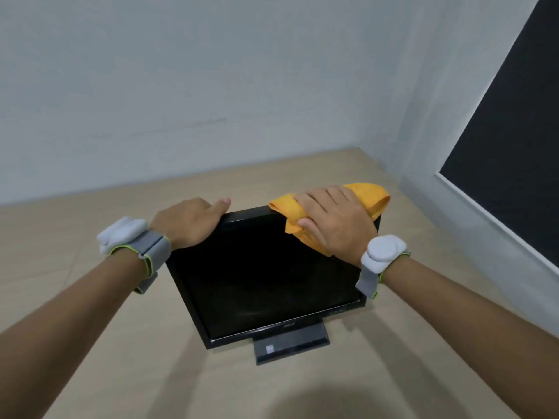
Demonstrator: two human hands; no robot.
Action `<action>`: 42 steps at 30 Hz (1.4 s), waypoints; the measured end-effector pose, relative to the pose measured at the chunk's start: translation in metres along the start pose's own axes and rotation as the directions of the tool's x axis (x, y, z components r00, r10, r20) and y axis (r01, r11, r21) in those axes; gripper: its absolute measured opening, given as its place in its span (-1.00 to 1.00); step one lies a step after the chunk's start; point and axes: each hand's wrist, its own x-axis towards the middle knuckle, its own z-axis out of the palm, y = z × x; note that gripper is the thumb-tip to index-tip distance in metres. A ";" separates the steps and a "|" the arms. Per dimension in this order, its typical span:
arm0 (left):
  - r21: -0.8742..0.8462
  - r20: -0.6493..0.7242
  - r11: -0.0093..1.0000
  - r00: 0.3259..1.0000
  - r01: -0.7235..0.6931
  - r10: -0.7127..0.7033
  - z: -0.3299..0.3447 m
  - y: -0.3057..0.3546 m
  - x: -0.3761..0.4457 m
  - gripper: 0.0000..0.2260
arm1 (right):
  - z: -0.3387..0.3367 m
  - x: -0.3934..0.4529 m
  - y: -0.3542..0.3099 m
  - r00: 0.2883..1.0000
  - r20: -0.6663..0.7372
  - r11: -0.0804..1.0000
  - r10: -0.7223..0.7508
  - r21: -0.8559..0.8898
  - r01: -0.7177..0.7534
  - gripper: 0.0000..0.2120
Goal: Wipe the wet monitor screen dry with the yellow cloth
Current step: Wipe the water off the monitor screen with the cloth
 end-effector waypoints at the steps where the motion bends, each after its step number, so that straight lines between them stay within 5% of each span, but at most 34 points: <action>1: 0.013 -0.004 1.000 1.000 -0.004 0.004 0.002 0.000 -0.001 -0.33 | -0.001 -0.006 0.010 1.000 0.008 1.000 0.000 -0.024 0.000 -0.57; 9: 0.087 0.011 0.996 1.000 -0.016 0.015 0.006 0.005 -0.002 -0.38 | 0.003 -0.052 0.066 0.980 -0.036 0.979 0.194 0.073 -0.191 -0.53; 12: 0.102 0.005 0.995 1.000 -0.018 0.018 0.007 0.004 -0.001 -0.40 | 0.016 -0.066 0.051 0.927 -0.056 0.913 0.371 0.202 -0.354 -0.45; 16: 0.107 -0.012 0.994 1.000 0.006 -0.004 0.004 0.004 0.004 -0.41 | 0.040 -0.087 0.008 0.890 -0.042 0.882 0.454 0.166 -0.442 -0.38; 24: 0.102 -0.059 0.994 0.998 0.034 -0.029 0.007 -0.002 0.005 -0.40 | 0.081 -0.171 -0.035 0.945 0.161 0.952 0.286 0.065 -0.299 -0.40; 34: 0.098 -0.068 0.993 0.996 0.060 -0.053 0.008 0.000 0.003 -0.36 | 0.072 -0.074 -0.047 0.967 -0.085 0.966 0.241 0.117 -0.231 -0.35; 39: 0.089 -0.035 0.992 0.995 0.093 -0.091 0.008 0.001 0.004 -0.38 | 0.082 -0.041 -0.125 0.989 -0.131 0.988 0.068 0.144 -0.049 -0.28; 42: 0.047 0.055 0.993 0.992 0.110 -0.112 0.003 0.005 0.005 -0.44 | 0.095 -0.046 -0.152 0.982 -0.078 0.973 -0.170 0.146 0.180 -0.32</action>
